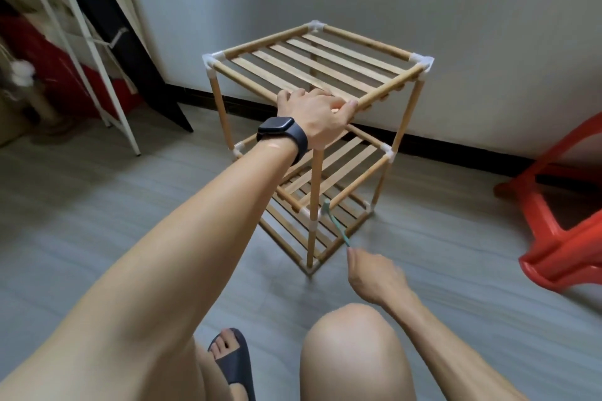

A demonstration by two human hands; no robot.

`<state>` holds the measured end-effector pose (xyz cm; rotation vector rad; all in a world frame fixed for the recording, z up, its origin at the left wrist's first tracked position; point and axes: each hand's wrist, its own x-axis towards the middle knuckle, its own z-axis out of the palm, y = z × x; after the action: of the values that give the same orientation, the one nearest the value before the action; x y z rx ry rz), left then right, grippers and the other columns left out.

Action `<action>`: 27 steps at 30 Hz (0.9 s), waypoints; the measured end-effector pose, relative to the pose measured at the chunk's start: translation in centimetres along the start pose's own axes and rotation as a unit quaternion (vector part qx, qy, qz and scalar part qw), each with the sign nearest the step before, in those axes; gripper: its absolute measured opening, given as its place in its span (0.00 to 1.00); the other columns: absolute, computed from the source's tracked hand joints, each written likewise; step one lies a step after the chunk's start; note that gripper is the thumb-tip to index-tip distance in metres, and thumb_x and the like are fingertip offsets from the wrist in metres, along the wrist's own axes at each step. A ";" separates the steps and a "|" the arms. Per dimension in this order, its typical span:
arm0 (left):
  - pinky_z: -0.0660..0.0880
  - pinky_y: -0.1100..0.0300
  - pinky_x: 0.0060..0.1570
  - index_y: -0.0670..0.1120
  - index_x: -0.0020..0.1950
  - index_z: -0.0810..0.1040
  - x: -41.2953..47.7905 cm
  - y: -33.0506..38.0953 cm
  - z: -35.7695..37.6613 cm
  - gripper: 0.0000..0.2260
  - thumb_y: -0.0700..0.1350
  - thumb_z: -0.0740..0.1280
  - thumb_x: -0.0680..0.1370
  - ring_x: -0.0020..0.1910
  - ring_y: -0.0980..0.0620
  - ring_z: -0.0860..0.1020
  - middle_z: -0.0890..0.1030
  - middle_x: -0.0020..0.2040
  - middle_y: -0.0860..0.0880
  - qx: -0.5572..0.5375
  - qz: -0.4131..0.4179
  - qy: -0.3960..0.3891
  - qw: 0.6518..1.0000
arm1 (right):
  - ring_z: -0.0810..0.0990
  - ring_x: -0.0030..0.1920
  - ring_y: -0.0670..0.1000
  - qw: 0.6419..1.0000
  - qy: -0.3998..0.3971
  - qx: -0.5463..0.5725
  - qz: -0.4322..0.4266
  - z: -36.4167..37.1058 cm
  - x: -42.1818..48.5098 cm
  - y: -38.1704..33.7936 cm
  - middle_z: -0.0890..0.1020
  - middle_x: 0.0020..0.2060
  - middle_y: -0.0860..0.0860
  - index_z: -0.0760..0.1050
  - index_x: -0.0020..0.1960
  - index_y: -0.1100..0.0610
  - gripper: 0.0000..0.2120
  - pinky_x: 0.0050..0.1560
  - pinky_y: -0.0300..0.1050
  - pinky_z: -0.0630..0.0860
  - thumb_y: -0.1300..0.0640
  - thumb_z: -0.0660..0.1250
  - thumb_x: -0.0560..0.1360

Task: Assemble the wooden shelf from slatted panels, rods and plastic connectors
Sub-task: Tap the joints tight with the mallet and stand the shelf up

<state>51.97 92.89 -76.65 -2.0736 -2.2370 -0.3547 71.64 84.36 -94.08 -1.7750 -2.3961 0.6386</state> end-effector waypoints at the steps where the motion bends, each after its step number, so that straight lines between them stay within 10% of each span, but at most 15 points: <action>1: 0.61 0.44 0.60 0.61 0.61 0.79 -0.2 -0.2 -0.1 0.24 0.63 0.45 0.82 0.64 0.44 0.72 0.76 0.67 0.53 -0.002 0.008 -0.005 1.000 | 0.80 0.48 0.61 0.999 -0.021 -0.026 0.007 0.2 0.4 0.3 0.83 0.48 0.57 0.73 0.55 0.53 0.25 0.44 0.52 0.74 0.44 0.40 0.84; 8: 0.50 0.40 0.74 0.53 0.69 0.68 -3.7 -7.4 -3.2 0.14 0.51 0.59 0.84 0.75 0.45 0.64 0.49 0.82 0.50 -0.105 0.011 -0.013 0.994 | 0.79 0.52 0.64 0.998 0.042 0.045 0.002 -2.4 0.8 1.9 0.84 0.49 0.59 0.69 0.41 0.49 0.21 0.43 0.52 0.68 0.43 0.44 0.84; 14: 0.53 0.36 0.72 0.50 0.73 0.64 -5.4 -11.2 -5.6 0.23 0.46 0.60 0.77 0.72 0.44 0.67 0.70 0.73 0.45 -0.038 -0.096 0.001 0.995 | 0.79 0.52 0.66 0.997 0.049 0.030 0.051 -3.0 -0.1 3.7 0.83 0.50 0.61 0.71 0.44 0.51 0.21 0.43 0.54 0.70 0.43 0.45 0.84; 20: 0.56 0.37 0.72 0.52 0.66 0.76 -2.6 -2.7 -2.1 0.24 0.59 0.45 0.84 0.67 0.47 0.71 0.76 0.65 0.50 -0.015 0.015 -0.032 0.999 | 0.80 0.46 0.64 0.996 0.062 0.026 0.063 -3.2 -0.9 3.4 0.83 0.43 0.58 0.70 0.45 0.52 0.21 0.40 0.53 0.72 0.43 0.45 0.84; 27: 0.66 0.51 0.48 0.48 0.55 0.79 -0.2 1.8 0.6 0.23 0.56 0.46 0.83 0.59 0.47 0.74 0.82 0.57 0.49 0.006 -0.019 0.059 0.998 | 0.69 0.22 0.49 0.954 0.254 0.115 -0.113 -4.5 -0.6 2.3 0.70 0.22 0.47 0.64 0.40 0.49 0.17 0.23 0.47 0.64 0.44 0.46 0.84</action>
<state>53.78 92.97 -77.04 -1.9524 -2.2077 -0.4517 75.30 85.57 -90.76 -1.3396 -2.0323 0.3579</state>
